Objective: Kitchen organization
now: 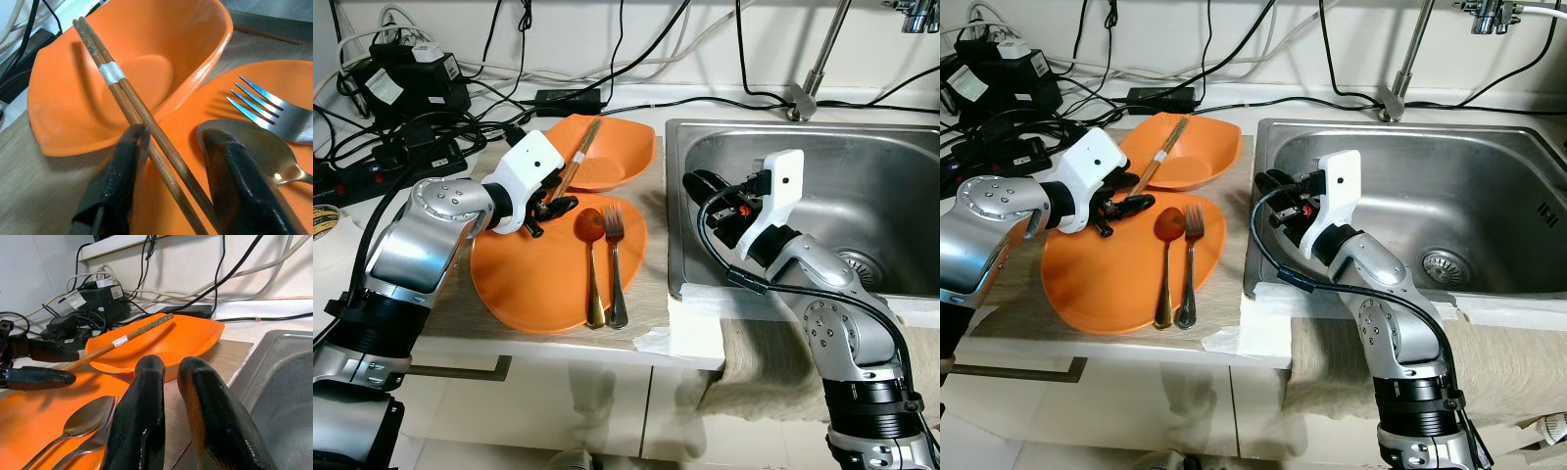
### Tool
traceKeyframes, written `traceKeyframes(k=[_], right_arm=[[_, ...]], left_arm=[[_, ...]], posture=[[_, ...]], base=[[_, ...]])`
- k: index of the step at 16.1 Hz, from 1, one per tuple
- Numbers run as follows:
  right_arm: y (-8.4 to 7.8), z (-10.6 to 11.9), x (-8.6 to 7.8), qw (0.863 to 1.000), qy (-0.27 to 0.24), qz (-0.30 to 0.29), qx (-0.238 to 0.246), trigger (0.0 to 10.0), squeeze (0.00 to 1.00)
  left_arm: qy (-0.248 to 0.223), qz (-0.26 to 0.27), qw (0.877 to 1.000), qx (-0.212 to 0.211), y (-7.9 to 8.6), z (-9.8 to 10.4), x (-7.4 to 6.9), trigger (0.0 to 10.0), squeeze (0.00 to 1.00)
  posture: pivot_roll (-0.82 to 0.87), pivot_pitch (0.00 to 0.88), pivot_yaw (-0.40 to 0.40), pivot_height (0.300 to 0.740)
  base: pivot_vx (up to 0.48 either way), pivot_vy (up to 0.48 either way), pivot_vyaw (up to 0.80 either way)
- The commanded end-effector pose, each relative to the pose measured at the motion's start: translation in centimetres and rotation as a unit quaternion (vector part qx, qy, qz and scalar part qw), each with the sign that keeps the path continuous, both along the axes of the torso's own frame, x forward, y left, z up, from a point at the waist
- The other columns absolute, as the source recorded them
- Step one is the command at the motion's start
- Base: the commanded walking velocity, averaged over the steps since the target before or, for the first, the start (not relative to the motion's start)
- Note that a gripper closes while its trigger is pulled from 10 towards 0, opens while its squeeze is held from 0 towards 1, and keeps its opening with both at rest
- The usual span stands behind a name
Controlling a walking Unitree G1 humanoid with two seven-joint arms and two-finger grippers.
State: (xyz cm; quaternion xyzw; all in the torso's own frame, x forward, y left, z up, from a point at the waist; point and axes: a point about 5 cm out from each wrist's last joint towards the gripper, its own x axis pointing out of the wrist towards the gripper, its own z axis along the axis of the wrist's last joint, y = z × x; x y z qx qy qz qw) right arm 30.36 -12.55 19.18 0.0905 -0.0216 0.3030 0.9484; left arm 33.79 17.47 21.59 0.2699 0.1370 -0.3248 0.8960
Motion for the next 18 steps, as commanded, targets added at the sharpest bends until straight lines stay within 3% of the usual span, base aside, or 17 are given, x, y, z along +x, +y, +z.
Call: traceKeyframes(k=[1,12,18], right_arm=[[0.11,0.24,0.21,1.0,0.001,0.004,-0.004,10.0,0.0],[0.03,-0.1,0.19,1.0,0.008,0.0,-0.005,10.0,0.0],[0.09,-0.15,0.27,1.0,0.009,0.001,-0.007,10.0,0.0]], left_arm=[[-0.006,0.004,1.0,0.004,0.22,0.3,0.23,0.0,0.0],[-0.007,0.014,1.0,-0.016,0.4,0.62,0.26,0.0,0.0],[-0.03,0.011,0.999,0.003,0.41,0.99,0.37,0.0,0.0]], posture=[[0.07,0.0,0.05,0.74],[0.07,0.0,0.052,0.74],[0.07,0.0,0.049,0.74]], base=[[0.0,0.0,0.0],[0.0,0.0,0.0],[0.0,0.0,0.0]])
